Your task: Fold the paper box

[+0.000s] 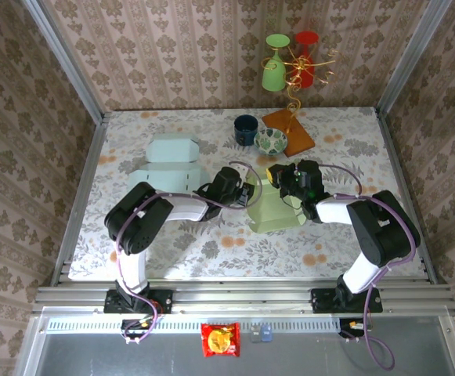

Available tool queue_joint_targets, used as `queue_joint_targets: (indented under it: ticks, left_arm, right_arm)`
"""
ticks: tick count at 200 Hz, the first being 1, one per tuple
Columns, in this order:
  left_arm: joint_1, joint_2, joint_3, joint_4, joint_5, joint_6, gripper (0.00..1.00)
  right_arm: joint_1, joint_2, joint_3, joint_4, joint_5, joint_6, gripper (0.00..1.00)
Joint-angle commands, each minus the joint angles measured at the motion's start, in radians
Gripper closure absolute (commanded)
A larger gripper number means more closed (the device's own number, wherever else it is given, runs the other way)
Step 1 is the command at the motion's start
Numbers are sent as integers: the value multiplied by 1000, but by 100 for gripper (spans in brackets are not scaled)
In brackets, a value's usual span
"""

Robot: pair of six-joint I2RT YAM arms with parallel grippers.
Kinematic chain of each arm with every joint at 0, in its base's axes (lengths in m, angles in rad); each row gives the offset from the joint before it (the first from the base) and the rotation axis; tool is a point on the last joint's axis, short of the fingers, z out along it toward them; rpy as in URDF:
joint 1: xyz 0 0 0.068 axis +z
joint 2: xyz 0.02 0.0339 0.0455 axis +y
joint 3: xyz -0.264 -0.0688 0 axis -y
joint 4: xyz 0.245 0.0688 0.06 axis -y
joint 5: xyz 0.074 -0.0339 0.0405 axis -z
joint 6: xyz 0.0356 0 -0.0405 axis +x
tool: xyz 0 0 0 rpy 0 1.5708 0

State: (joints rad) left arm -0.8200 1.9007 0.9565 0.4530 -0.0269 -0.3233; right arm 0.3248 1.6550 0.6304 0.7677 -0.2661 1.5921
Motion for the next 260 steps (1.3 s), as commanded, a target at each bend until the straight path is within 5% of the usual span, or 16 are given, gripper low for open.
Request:
queue_joint_targets:
  ticks: [1, 72, 260]
  left_arm:
    - [-14, 29, 42, 1, -18, -36, 76]
    - [-39, 53, 90, -31, -45, -63, 89]
    - [-65, 92, 178, -71, -79, -84, 93]
  right_arm:
    - [31, -10, -31, -64, -33, 15, 100]
    - [45, -16, -33, -64, -16, 40, 100]
    - [146, 22, -70, 80, 163, 219, 100]
